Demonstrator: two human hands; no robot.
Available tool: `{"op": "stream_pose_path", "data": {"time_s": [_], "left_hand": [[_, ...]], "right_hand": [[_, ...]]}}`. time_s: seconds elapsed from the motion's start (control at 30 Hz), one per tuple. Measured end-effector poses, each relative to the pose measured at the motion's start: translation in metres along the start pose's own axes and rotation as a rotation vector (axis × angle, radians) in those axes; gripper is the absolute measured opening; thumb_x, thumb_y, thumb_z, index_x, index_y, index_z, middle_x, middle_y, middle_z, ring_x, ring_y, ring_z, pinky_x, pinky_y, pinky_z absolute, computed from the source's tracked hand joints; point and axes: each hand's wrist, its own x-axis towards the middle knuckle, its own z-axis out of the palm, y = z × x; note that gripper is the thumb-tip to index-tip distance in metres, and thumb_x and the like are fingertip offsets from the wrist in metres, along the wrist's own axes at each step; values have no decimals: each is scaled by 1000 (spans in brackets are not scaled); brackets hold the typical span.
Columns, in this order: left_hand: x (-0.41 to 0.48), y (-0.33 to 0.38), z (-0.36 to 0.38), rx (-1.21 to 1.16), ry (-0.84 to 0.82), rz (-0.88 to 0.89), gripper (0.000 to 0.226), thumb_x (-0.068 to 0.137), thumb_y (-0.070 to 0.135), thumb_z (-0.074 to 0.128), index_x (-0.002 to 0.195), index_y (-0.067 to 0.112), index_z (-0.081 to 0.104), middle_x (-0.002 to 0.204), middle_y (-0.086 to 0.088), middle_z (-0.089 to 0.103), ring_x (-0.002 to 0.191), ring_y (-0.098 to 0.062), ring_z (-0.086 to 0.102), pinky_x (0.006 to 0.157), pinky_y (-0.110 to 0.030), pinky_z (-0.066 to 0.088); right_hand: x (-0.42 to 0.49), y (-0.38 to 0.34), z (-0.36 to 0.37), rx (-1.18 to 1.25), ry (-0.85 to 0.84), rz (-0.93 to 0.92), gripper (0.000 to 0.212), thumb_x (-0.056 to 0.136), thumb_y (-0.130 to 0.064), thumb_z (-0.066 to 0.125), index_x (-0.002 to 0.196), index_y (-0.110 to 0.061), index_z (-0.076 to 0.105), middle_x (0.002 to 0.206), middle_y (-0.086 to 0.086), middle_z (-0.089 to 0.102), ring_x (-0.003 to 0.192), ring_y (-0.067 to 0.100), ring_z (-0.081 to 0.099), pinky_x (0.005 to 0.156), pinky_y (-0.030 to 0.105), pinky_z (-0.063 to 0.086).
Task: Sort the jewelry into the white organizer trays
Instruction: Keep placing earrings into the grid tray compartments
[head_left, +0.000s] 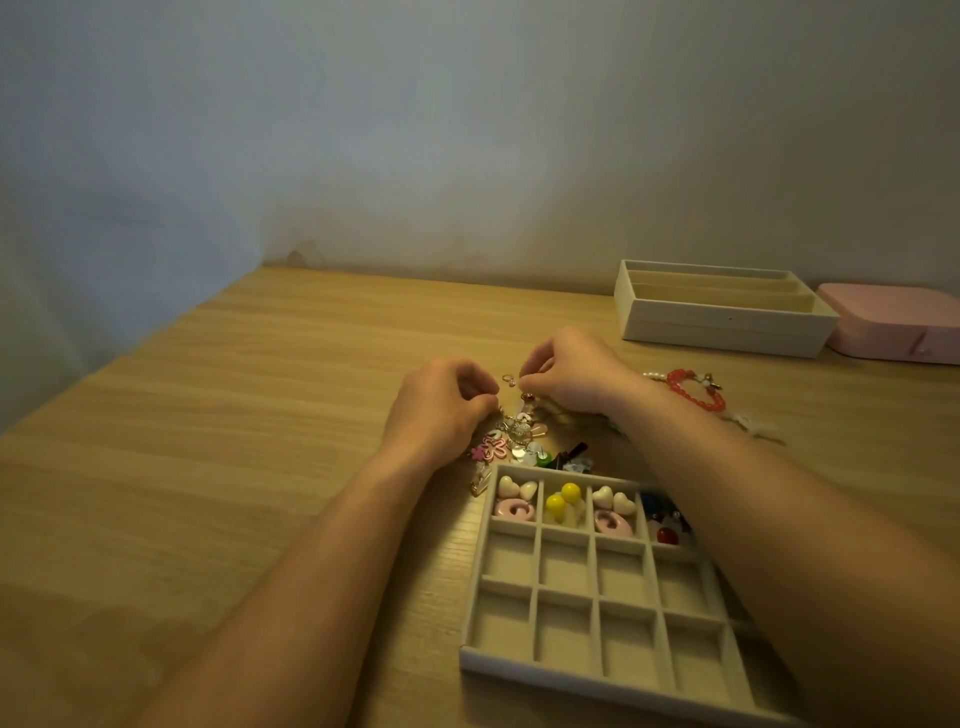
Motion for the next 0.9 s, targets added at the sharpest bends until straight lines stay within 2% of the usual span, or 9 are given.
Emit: {"op": "stream_pose_path", "data": {"time_s": [0.1,0.23,0.43,0.6,0.77,0.9], "left_hand": [[1,-2,0,21,40,-11,9,88,24,71,90,33,72,85,14,70,86,-5,65,80,-27,53],[1,-3,-3,10,87,-32,8,91,24,67,92,31,71,84,14,67,83,-7,62,77,-27,50],[1,3,-5,-70,132,14,12,93,23,66,102,29,72,93,11,70,86,-5,64,78,-26,51],[-6,13,-6,-401,-69,75,27,93,16,69,119,18,68,108,4,73,102,-7,68,92,-30,56],[-16,26,-7,-591,-27,109,24,84,11,77,106,16,69,96,0,76,89,-8,72,75,-22,57],[-21,32,-9,-653,14,99,22,81,13,80,101,15,71,88,-4,76,82,-18,73,71,-29,60]], "right_hand": [[5,-4,4,-90,3,-4,5,93,-22,72,94,-20,77,96,-3,71,89,12,62,68,24,48],[7,-2,0,-80,-9,-14,4,90,-18,75,94,-20,76,100,-2,71,95,14,64,79,27,53],[-10,4,-12,350,34,-12,14,91,-18,74,105,-18,73,95,0,74,86,13,72,72,25,59],[-28,0,-21,687,3,-22,15,89,-10,75,104,-12,75,95,7,77,85,17,76,74,27,61],[-42,-7,-27,897,-54,2,17,88,-8,75,104,-8,74,99,9,75,90,21,75,72,26,59],[-49,-11,-33,1007,-75,24,17,89,-5,72,105,-9,73,97,9,75,90,23,75,74,28,61]]}}
